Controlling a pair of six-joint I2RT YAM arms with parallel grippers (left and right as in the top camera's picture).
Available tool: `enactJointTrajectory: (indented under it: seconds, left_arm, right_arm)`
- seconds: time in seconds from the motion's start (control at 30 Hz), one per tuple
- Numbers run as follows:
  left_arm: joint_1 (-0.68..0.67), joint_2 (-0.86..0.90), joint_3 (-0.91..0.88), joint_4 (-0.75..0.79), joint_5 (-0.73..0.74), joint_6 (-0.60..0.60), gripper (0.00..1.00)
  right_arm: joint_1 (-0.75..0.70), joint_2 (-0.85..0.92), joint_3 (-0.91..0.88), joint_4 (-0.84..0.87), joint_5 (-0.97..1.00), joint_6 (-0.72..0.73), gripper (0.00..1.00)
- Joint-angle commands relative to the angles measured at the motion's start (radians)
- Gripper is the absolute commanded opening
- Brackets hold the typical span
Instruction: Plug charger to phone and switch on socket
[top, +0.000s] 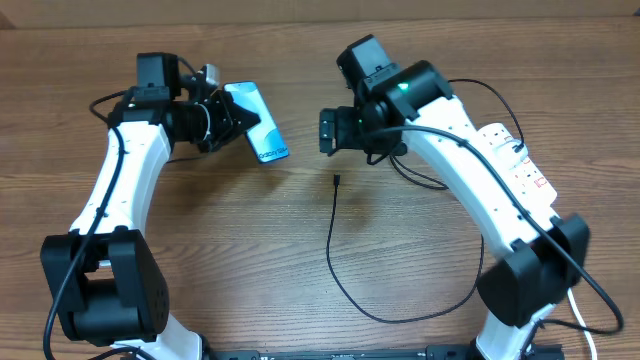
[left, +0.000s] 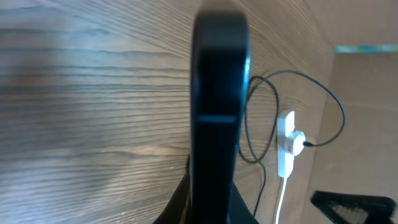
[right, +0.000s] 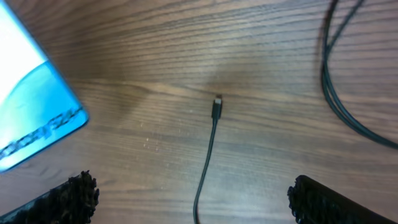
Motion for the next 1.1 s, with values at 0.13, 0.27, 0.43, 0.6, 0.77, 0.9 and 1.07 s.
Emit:
enactJointTrajectory:
  seconds: [0.13, 0.27, 0.43, 0.6, 0.77, 0.9, 1.07]
  left_arm:
    - [0.027, -0.006, 0.009, -0.019, 0.003, 0.028, 0.04]
    - [0.027, -0.006, 0.009, -0.025, 0.004, 0.028, 0.04]
    - [0.028, -0.006, 0.009, -0.031, 0.004, 0.04, 0.04]
    - [0.028, -0.006, 0.009, -0.044, 0.004, 0.051, 0.04]
    - [0.03, -0.006, 0.009, -0.044, 0.004, 0.051, 0.04]
    - [0.03, -0.006, 0.009, -0.042, 0.003, 0.05, 0.04]
    - [0.03, -0.006, 0.009, -0.043, 0.003, 0.05, 0.05]
  right_arm:
    - [0.03, 0.13, -0.013, -0.006, 0.033, 0.184, 0.8]
    - [0.051, 0.198, -0.013, -0.02, 0.115, 0.234, 0.7]
    - [0.076, 0.256, -0.013, -0.033, 0.124, 0.233, 0.67]
    - [0.087, 0.297, -0.017, -0.02, 0.15, 0.228, 0.57]
    - [0.086, 0.308, -0.087, 0.037, 0.14, 0.229, 0.5]
    - [0.086, 0.308, -0.146, 0.105, 0.101, 0.225, 0.5]
    - [0.086, 0.308, -0.195, 0.178, 0.102, 0.225, 0.46]
